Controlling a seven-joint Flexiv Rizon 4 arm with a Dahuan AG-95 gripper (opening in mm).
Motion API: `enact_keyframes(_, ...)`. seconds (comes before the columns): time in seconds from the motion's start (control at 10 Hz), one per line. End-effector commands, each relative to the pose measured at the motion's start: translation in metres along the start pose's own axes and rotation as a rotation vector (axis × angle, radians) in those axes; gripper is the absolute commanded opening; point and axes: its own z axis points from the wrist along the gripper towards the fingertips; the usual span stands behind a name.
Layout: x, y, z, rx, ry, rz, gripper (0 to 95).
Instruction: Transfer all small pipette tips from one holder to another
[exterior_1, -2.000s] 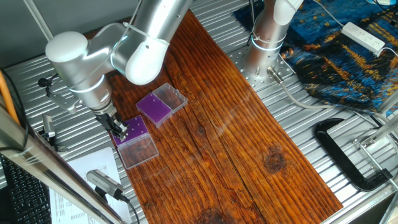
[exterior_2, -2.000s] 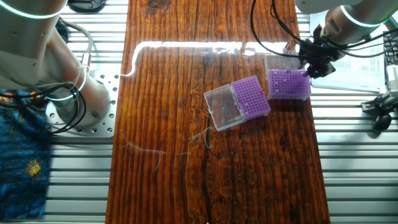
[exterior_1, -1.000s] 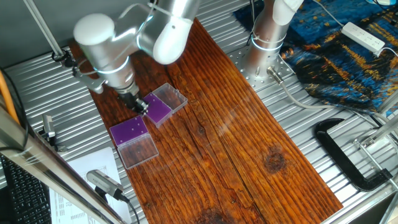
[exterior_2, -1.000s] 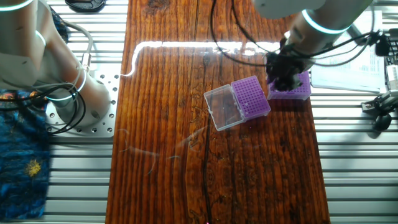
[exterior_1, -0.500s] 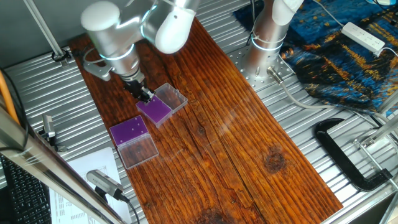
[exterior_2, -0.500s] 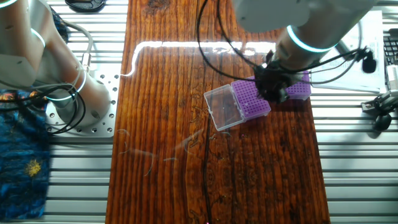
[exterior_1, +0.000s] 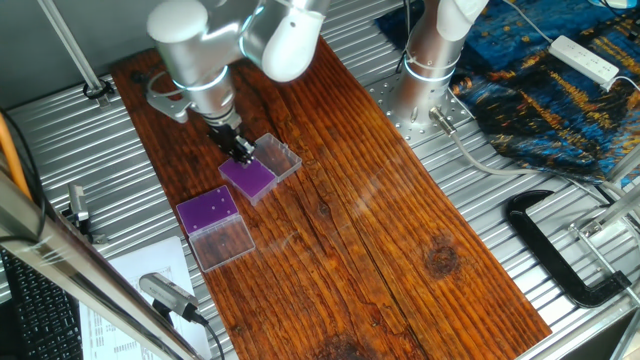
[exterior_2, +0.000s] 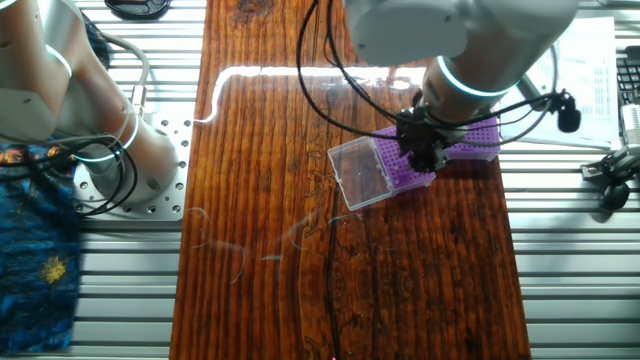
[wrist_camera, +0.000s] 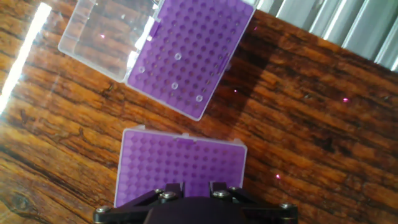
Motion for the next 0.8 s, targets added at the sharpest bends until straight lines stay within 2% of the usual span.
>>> enact_keyframes(0.1, 0.0015, -0.0005, 0.0047, 0.004, 0.000, -0.004, 19.0)
enact_keyframes(0.6, 0.0101, -0.0048, 0.0040, 0.008, 0.010, -0.012, 19.0)
enact_keyframes(0.7, 0.0107, -0.0047, 0.0046, 0.008, 0.010, -0.011, 0.0)
enact_keyframes(0.8, 0.0110, -0.0044, 0.0058, 0.008, 0.010, -0.010, 0.0)
